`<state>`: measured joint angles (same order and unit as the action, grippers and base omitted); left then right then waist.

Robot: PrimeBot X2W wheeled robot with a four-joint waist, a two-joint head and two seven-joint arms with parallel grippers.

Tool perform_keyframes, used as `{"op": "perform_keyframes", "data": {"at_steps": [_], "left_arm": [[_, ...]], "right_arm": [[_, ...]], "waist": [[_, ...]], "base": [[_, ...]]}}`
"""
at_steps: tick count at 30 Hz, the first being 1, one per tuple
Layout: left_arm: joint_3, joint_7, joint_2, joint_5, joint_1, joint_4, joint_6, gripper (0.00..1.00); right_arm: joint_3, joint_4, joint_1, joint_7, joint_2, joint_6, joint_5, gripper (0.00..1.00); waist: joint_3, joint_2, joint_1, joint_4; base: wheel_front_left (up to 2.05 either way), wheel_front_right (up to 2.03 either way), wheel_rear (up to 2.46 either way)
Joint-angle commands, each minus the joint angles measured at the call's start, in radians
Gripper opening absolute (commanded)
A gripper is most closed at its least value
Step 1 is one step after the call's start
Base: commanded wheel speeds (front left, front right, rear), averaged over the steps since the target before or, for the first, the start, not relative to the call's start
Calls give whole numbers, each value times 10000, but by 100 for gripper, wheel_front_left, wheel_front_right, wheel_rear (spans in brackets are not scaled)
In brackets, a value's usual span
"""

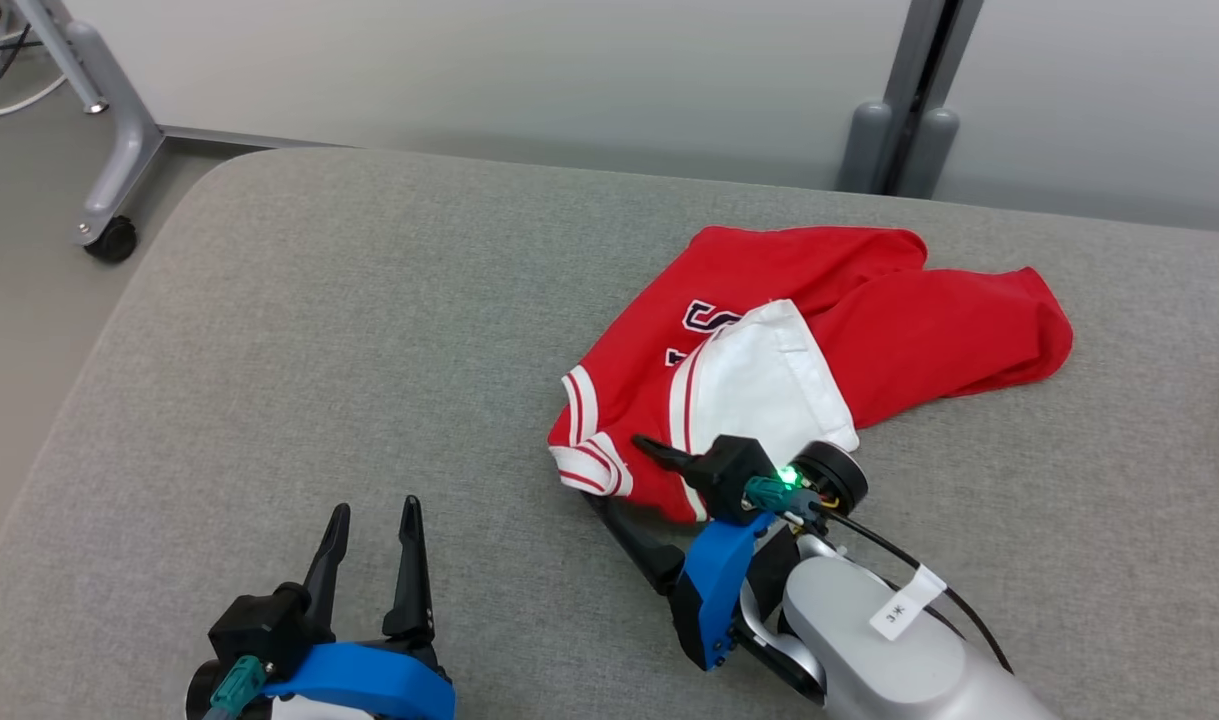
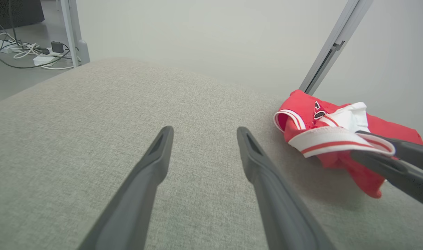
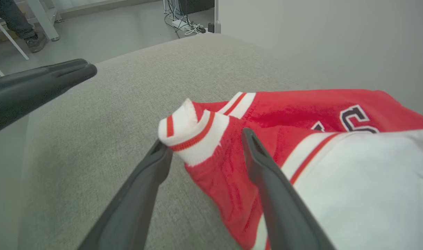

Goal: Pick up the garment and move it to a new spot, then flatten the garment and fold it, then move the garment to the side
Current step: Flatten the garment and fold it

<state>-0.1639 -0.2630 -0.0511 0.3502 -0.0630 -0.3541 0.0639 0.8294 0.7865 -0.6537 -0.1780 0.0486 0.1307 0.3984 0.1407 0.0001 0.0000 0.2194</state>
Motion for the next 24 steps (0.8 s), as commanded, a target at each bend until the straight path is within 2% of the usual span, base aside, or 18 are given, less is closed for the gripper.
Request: {"op": "perform_keyframes", "data": {"at_steps": [1, 6, 11, 15, 19, 24], "left_arm": [[74, -25, 11, -56, 26, 52, 13, 100], [136, -25, 9, -82, 85, 120, 30, 100], [76, -25, 9, -54, 21, 159, 61, 100], [61, -25, 8, -18, -34, 139, 55, 100], [87, -25, 10, -15, 5, 108, 27, 100], [226, -25, 11, -81, 157, 120, 2, 100]], "right_arm": [[-93, 45, 180, -86, 33, 1, -77, 100], [-1241, 601, 276, -395, 39, 1, -499, 100], [-2745, 1175, 166, -627, 440, 1, -1100, 100], [-3469, 1306, 389, -723, 536, 1, -1558, 100], [-3789, 1000, 826, -777, 619, 1, -1756, 100], [-4167, -238, 1626, -808, 876, 1, -1690, 100]], "waist": [[-44, -1, 0, -83], [5, -1, 0, -289], [146, -1, 0, -283], [203, -1, 0, -187], [164, -1, 0, -122], [15, -1, 0, -212]], "base": [[0, 0, 0], [0, 0, 0], [0, 0, 0], [0, 0, 0], [0, 0, 0], [0, 0, 0]]}}
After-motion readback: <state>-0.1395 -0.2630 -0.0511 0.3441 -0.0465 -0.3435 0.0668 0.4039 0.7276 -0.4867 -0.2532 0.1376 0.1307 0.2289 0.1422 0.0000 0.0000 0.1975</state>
